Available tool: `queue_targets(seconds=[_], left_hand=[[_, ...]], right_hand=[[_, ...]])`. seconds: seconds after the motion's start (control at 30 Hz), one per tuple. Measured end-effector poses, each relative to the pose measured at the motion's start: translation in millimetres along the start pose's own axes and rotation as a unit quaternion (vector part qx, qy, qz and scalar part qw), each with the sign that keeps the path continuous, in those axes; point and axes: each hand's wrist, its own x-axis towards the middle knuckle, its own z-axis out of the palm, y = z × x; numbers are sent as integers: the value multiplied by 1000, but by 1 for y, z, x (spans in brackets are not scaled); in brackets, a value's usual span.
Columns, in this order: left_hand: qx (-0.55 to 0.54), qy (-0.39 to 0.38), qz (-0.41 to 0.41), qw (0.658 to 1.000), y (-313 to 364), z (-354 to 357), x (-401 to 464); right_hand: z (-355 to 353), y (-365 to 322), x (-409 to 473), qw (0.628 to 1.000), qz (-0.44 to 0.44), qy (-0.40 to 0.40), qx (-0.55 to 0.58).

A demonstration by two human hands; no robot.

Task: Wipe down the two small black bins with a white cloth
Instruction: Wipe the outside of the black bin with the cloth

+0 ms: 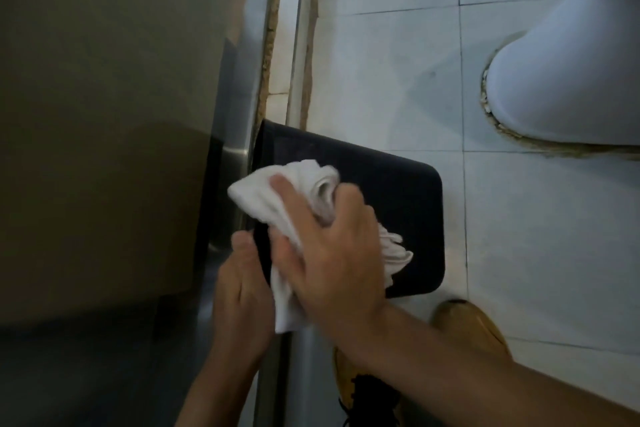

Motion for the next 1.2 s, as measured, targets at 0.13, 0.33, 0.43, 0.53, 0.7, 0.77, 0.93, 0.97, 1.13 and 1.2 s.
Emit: queue_targets(seconds=[0.13, 0.33, 0.43, 0.53, 0.7, 0.77, 0.93, 0.97, 1.13, 1.2], left_hand=[[-75, -39, -10, 996, 6, 0, -3], [-43, 0, 24, 999, -7, -3, -5], [-14, 2, 38, 999, -2, -4, 0], [1, 17, 61, 998, -1, -1, -4], [11, 18, 65, 998, -2, -1, -2], [5, 14, 57, 998, -2, 0, -1], [-50, -34, 29, 998, 2, -3, 0], [-55, -40, 26, 997, 3, -4, 1], [-79, -35, 18, 996, 8, -5, -1], [-96, -39, 15, 994, 8, -4, -1]], right_hand=[[15, -7, 9, 999, 5, 27, -47], [28, -16, 91, 992, 95, 17, -80], [36, -4, 146, 987, 144, 10, -74], [37, 28, 187, 983, 155, 2, -98], [4, 73, 171, 980, 191, 55, -20], [-9, 68, 135, 983, 165, 66, 36], [-30, 30, 46, 977, 102, -20, 186], [-33, 23, 34, 972, 89, -64, 206], [-58, 35, 25, 920, 13, -324, 221], [-68, 48, 31, 896, -22, -405, 180]])
